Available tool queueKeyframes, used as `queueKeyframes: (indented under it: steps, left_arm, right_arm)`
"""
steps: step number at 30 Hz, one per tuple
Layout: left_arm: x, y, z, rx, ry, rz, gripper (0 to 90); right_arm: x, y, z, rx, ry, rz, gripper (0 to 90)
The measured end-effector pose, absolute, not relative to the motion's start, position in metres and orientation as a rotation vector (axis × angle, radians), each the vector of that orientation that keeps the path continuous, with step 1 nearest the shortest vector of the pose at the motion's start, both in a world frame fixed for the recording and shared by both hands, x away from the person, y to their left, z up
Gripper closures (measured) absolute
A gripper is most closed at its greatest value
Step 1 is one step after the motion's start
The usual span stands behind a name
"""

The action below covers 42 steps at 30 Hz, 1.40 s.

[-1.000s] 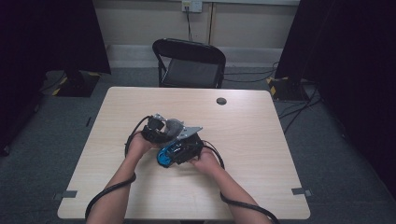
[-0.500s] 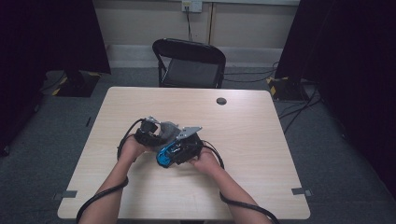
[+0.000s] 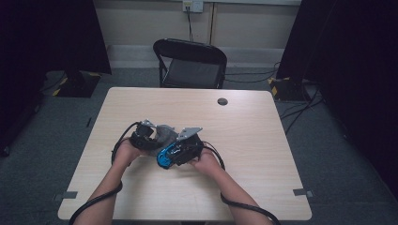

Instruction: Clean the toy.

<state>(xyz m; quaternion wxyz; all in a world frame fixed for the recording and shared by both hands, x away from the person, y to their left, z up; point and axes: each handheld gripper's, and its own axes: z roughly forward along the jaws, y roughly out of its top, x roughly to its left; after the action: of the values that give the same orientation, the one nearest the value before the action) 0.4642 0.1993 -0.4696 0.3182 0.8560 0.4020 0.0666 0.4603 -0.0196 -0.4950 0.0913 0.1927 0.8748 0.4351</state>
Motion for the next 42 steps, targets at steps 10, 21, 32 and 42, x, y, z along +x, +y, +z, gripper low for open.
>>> queueKeyframes:
  steps: [10, 21, 32, 42]
  left_arm:
    - [0.452, 0.210, -0.468, 2.260, 1.065, 0.178, 76.8]
    - [0.437, 0.217, -0.468, 2.259, 1.075, 0.201, 76.1]
    - [0.421, 0.224, -0.468, 2.233, 1.094, 0.172, 76.2]
    - [0.405, 0.230, -0.466, 2.214, 1.109, 0.132, 76.2]
  right_arm:
    - [0.460, -0.020, -0.495, 0.572, 2.597, 1.296, 4.9]
    - [0.460, -0.019, -0.495, 0.574, 2.598, 1.288, 4.9]
    - [0.460, -0.019, -0.495, 0.572, 2.597, 1.290, 4.9]
    - [0.459, -0.019, -0.495, 0.575, 2.594, 1.292, 4.8]
